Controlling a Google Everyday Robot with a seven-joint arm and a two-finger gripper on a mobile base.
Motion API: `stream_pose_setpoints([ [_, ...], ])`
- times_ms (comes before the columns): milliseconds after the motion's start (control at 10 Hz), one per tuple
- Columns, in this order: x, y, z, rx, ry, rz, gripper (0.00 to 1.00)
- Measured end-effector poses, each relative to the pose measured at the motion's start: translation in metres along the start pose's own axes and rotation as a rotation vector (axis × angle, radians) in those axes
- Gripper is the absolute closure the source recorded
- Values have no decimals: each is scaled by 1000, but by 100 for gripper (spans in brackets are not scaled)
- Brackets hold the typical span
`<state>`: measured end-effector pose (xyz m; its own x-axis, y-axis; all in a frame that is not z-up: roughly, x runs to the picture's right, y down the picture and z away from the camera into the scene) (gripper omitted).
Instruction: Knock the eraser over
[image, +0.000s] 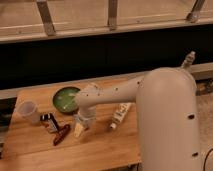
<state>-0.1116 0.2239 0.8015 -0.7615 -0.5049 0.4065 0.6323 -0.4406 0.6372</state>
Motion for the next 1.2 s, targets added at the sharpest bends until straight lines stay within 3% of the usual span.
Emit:
stream_pose_setpoints([
  [300,0,0,0,0,0,0,23],
  [700,0,0,-1,-3,1,-1,61],
  [1000,4,-2,-18,-68,12,-9,91],
  [1100,5,-6,-38,-107,16,-15,99],
  [1200,4,-9,-53,-135,17,-18,100],
])
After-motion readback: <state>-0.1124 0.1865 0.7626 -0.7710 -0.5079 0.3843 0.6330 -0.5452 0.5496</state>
